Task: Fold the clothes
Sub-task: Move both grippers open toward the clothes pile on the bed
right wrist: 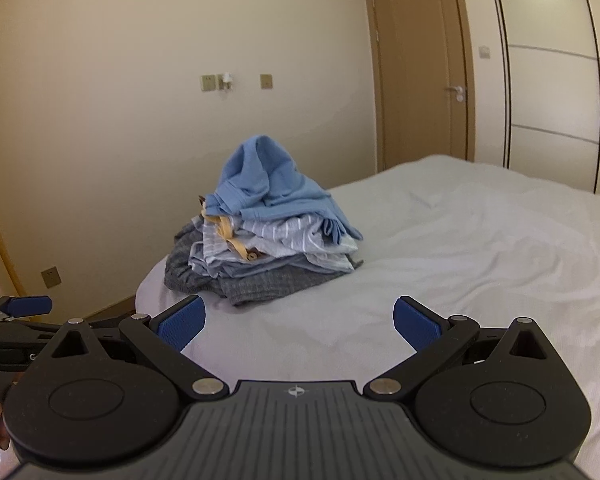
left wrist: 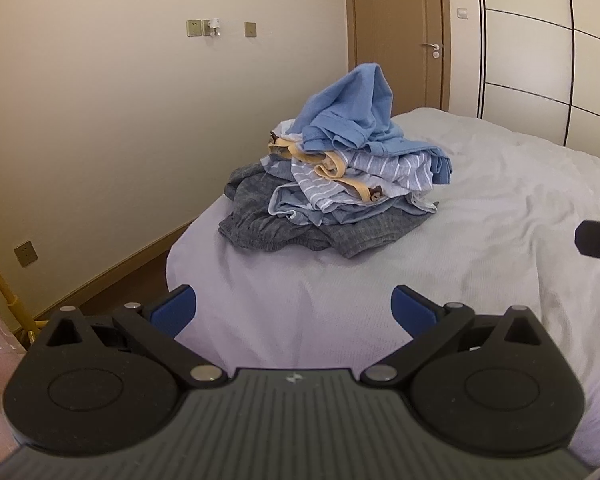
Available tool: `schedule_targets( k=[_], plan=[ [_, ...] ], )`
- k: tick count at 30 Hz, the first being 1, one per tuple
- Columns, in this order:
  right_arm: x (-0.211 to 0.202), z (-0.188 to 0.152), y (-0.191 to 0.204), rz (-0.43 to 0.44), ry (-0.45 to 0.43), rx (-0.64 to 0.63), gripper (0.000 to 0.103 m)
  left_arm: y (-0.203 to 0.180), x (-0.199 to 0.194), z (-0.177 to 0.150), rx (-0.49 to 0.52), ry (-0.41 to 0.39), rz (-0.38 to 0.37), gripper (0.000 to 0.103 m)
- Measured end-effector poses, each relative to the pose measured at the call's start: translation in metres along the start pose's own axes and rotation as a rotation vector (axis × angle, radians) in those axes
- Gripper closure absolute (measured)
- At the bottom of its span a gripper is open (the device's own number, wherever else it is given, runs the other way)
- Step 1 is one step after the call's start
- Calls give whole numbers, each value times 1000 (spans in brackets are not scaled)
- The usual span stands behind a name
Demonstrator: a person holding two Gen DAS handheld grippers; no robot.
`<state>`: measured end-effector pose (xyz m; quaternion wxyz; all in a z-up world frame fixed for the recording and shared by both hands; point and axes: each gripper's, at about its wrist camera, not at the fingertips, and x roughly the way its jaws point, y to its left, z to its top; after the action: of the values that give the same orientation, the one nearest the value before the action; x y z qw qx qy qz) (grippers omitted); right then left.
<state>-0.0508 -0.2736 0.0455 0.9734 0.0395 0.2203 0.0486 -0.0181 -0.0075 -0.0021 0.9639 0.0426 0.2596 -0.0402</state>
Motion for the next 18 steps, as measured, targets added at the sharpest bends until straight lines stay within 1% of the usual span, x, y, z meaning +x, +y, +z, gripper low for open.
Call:
schedule_targets(
  k=[6,13,18],
  plan=[
    [11,-5,-3,-11,38,-3,0,-10,12,-2,20,21,-27,0],
    [21,-9,-18,-23,59,37,0,-22,23,-3,59,43,-36,0],
    [32,-10,-26,-15,68,68,0,-23,28,1,57,40,-51,1]
  ],
)
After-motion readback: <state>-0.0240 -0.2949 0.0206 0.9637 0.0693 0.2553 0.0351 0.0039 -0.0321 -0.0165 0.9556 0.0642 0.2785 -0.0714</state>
